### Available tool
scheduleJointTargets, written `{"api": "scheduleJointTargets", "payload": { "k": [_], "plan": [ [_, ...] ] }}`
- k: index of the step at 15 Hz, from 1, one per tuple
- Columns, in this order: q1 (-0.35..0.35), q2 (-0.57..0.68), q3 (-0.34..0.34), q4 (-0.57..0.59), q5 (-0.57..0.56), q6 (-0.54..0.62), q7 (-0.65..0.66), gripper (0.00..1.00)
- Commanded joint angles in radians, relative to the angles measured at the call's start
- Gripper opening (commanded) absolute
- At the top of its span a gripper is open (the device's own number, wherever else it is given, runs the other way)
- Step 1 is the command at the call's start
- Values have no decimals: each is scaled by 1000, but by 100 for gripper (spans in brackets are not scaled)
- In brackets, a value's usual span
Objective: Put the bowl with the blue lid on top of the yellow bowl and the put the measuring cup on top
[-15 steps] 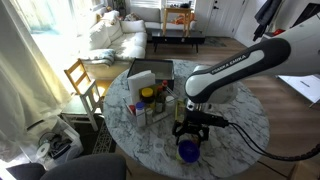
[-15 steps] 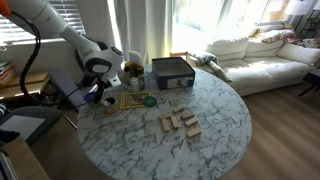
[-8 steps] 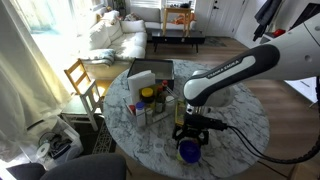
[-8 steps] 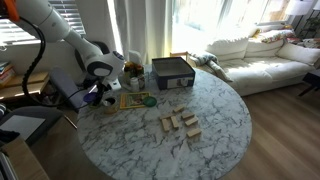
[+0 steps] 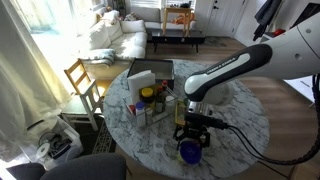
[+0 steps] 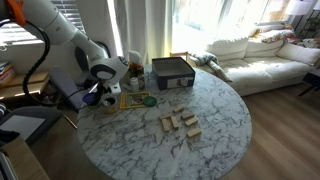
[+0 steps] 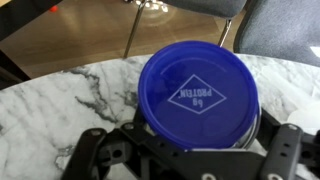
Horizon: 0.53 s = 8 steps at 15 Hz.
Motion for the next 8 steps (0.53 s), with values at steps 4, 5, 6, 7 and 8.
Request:
{"api": "scheduleJointTargets", "payload": {
  "k": [4, 5, 6, 7, 8],
  "plan": [
    [-23, 32, -1, 17, 85, -54, -27, 70],
    [-22, 33, -3, 17, 92, -56, -27, 69],
    [-22, 34, -4, 16, 99, -57, -25, 69],
    [-23, 33, -5, 16, 106, -59, -24, 69],
    [-23, 27, -7, 15, 111, -62, -20, 69]
  ]
}}
